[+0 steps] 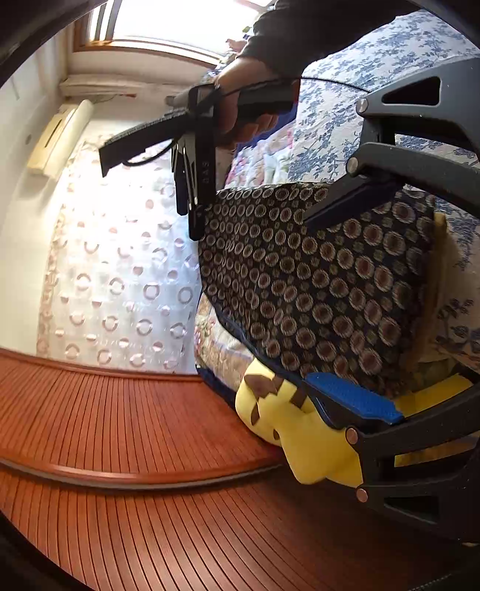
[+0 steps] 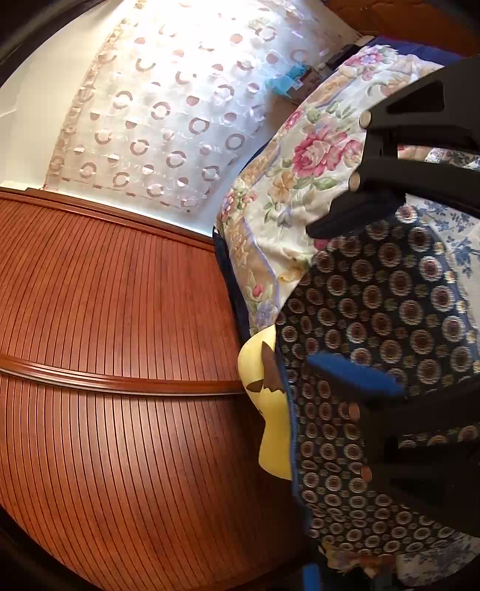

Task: Fold small clothes
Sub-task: 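Lower the folded shirt onto the bed beside the plush toy and open both grippers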

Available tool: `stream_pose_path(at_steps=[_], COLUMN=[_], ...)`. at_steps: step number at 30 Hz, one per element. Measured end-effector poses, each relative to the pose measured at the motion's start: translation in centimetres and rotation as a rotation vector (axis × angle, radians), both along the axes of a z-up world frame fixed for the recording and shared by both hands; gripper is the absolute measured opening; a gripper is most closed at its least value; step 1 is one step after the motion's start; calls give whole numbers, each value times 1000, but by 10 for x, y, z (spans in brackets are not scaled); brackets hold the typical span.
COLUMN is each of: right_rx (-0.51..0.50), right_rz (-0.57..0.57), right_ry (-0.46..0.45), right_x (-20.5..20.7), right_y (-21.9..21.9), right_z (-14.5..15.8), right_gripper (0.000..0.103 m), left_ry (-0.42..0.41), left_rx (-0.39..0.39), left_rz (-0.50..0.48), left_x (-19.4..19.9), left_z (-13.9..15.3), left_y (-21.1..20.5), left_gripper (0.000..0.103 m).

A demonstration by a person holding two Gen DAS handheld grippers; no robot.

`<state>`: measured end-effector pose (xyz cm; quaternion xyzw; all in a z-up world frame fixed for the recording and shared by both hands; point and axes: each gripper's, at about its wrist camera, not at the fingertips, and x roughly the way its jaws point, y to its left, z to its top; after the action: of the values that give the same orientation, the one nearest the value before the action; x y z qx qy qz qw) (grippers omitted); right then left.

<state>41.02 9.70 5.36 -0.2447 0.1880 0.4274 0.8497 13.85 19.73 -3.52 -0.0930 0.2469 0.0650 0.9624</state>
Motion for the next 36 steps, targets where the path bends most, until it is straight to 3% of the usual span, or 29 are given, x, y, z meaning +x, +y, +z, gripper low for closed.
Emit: stream_pose_path(at_steps=[6, 14, 20, 30, 36], right_rx=[-26, -57, -48, 51, 56], right_rz=[22, 12, 11, -10, -43], right_ry=[77, 111, 131, 240, 246], right_x=[-4, 20, 35, 69, 68], right_y=[-13, 7, 22, 19, 20], right_z=[-20, -51, -67, -93, -91], right_gripper=[72, 72, 75, 92, 93], left_ry=[76, 142, 154, 161, 154], left_rx=[-9, -19, -19, -15, -5], left_rz=[-4, 31, 35, 42, 38], left_x=[27, 34, 35, 38, 33], left_z=[-20, -41, -45, -46, -41], left_y=[1, 12, 14, 15, 14], left_gripper=[81, 81, 81, 81, 83])
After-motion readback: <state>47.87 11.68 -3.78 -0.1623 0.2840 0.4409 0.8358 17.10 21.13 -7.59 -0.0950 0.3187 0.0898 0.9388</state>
